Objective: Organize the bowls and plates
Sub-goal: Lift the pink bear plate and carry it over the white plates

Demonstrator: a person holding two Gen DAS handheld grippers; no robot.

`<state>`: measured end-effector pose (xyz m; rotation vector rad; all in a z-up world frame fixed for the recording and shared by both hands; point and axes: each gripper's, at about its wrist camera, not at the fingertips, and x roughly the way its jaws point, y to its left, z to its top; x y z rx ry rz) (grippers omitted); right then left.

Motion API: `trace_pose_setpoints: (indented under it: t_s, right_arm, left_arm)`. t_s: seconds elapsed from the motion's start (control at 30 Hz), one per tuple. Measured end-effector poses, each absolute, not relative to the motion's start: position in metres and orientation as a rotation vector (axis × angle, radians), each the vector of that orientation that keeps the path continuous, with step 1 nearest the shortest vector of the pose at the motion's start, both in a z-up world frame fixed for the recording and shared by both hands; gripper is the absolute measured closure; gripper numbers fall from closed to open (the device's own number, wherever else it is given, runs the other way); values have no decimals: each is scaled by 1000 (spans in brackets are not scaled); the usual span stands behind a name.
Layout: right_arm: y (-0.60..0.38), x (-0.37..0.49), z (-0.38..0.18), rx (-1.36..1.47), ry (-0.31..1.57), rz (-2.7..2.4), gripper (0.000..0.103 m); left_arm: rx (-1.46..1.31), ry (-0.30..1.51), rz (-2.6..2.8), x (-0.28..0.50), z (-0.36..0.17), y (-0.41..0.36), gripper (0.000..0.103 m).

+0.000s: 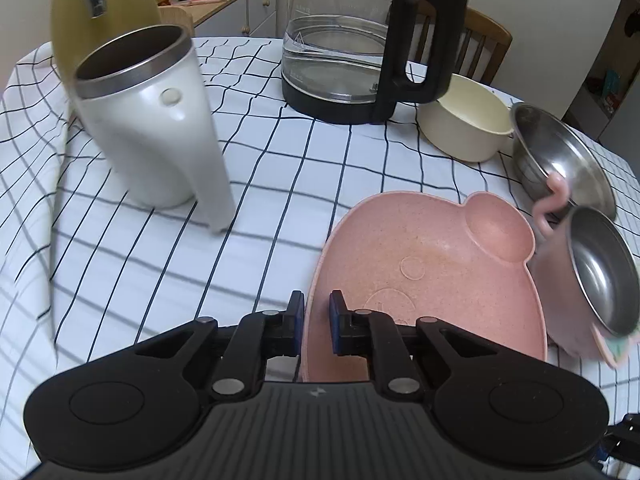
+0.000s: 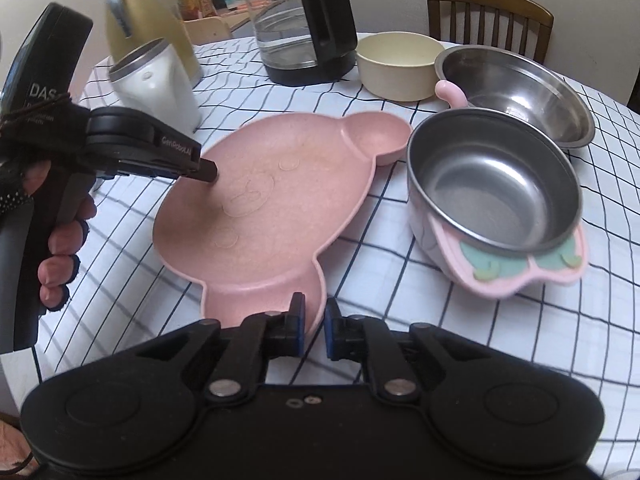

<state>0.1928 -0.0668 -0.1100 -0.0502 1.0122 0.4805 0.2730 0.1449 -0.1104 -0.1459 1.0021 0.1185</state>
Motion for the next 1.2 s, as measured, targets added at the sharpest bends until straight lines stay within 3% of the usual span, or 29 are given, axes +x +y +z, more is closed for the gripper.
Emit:
trace_pose_setpoints:
  t_s: [0.7, 1.2]
  right_arm:
    - [-100, 93, -43, -78, 889, 519, 93]
    - [-198, 30, -10, -67, 830, 392, 93]
  left_arm:
    - [-223, 892, -10, 162, -46, 126, 91]
    - [-133, 815, -215, 122, -6, 6, 91]
